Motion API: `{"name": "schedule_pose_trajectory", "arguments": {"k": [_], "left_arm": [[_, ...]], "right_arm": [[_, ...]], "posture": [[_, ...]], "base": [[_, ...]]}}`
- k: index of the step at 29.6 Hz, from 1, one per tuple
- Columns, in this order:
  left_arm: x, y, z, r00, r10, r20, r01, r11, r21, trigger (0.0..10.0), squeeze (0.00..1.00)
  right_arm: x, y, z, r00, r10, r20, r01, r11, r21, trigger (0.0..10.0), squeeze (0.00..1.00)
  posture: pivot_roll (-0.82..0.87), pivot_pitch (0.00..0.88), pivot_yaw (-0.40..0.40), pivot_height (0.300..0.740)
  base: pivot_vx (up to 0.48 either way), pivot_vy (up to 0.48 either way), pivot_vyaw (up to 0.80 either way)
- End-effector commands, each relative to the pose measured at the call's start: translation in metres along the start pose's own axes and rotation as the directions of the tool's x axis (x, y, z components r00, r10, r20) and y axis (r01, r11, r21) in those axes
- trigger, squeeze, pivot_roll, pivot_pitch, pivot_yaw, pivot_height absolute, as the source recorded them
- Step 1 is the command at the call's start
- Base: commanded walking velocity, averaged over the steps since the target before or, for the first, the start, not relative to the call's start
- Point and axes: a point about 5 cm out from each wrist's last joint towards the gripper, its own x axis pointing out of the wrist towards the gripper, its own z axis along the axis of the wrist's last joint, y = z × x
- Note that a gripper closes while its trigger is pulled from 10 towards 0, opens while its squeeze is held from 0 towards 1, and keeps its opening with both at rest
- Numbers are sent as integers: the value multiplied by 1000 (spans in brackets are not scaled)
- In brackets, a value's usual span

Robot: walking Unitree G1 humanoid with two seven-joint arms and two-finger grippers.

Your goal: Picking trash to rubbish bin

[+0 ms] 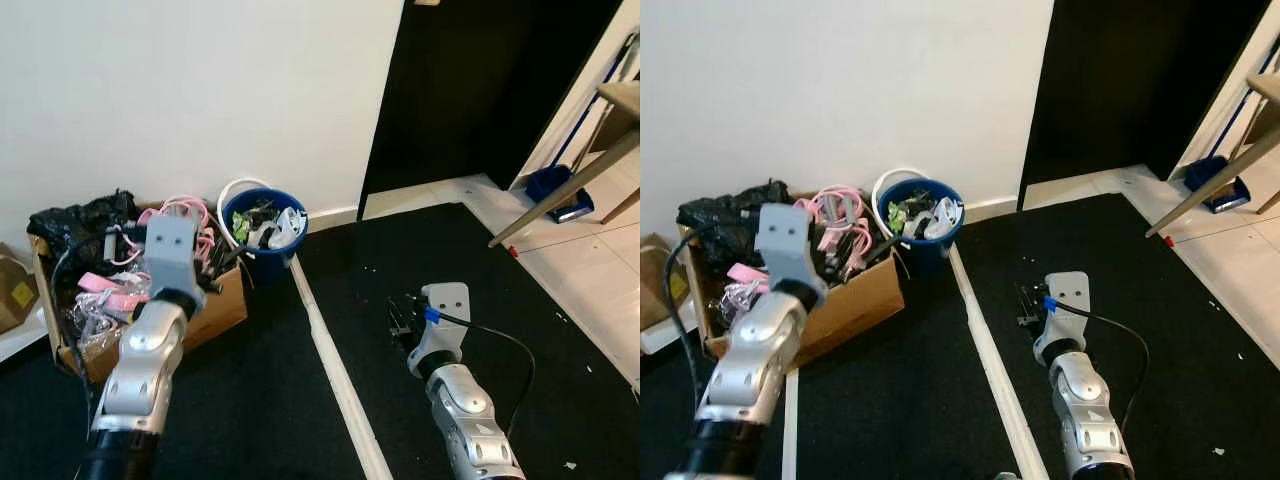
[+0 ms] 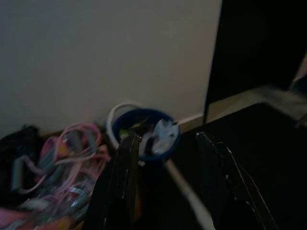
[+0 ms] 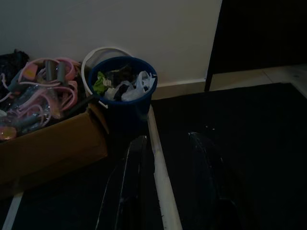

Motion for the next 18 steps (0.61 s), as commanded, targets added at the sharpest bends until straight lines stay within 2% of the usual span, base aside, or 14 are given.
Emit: {"name": "schedule_pose_trajectory", "arguments": {"k": [1, 2, 3, 5, 6, 8, 9, 10, 11, 12, 14, 15, 17, 18], "left_arm": [[5, -6, 14, 998, -46, 37, 47, 998, -36, 10000, 0], [8, -10, 27, 994, -81, 79, 86, 994, -65, 10000, 0], [8, -10, 27, 994, -81, 79, 86, 994, -65, 10000, 0], [15, -19, 52, 975, -160, 151, 175, 981, -87, 10000, 0], [15, -19, 52, 975, -160, 151, 175, 981, -87, 10000, 0], [22, -33, 87, 929, -280, 243, 310, 946, -96, 10000, 0], [22, -33, 87, 929, -280, 243, 310, 946, -96, 10000, 0], [24, -42, 103, 896, -346, 279, 387, 916, -108, 10000, 0], [27, -52, 125, 846, -417, 331, 480, 867, -135, 10000, 0], [27, -52, 125, 846, -417, 331, 480, 867, -135, 10000, 0], [29, -67, 165, 750, -493, 442, 601, 787, -141, 10000, 0], [29, -67, 165, 750, -493, 442, 601, 787, -141, 10000, 0], [26, -75, 202, 652, -523, 549, 685, 717, -130, 10000, 0], [26, -75, 202, 652, -523, 549, 685, 717, -130, 10000, 0]], "right_arm": [[-1, 0, -1, 1000, 5, -12, -5, 1000, -1, 10000, 0], [0, 1, 0, 1000, 8, -11, -8, 1000, 0, 10000, 0], [0, 1, 0, 1000, 8, -11, -8, 1000, 0, 10000, 0], [1, 2, 0, 1000, 12, -10, -12, 1000, 2, 10000, 0], [1, 2, 0, 1000, 12, -10, -12, 1000, 2, 10000, 0], [2, 5, 1, 1000, 22, -5, -22, 1000, 4, 10000, 0], [2, 5, 1, 1000, 22, -5, -22, 1000, 4, 10000, 0], [2, 6, 2, 1000, 24, -4, -24, 1000, 5, 10000, 0], [2, 7, 2, 1000, 27, -5, -27, 1000, 6, 10000, 0], [2, 7, 2, 1000, 27, -5, -27, 1000, 6, 10000, 0], [1, 8, 2, 999, 33, -9, -33, 999, 7, 10000, 0], [1, 8, 2, 999, 33, -9, -33, 999, 7, 10000, 0], [-1, 9, 1, 999, 41, -12, -41, 999, 3, 10000, 0], [-1, 9, 1, 999, 41, -12, -41, 999, 3, 10000, 0]], "posture": [[10, 210, 8, 740], [13, 211, 1, 740], [13, 211, 1, 740], [10, 219, -1, 740], [10, 219, -1, 740], [9, 227, -2, 740], [9, 227, -2, 740], [11, 225, -9, 740], [13, 226, -10, 740], [13, 226, -10, 740], [11, 231, -10, 740], [11, 231, -10, 740], [7, 235, -12, 740], [7, 235, -12, 740]], "base": [[0, 0, 0], [0, 0, 0], [0, 0, 0], [0, 0, 0], [0, 0, 0], [0, 0, 0], [0, 0, 0], [0, 0, 0], [0, 0, 0], [0, 0, 0], [0, 0, 0], [0, 0, 0], [0, 0, 0], [0, 0, 0]]}}
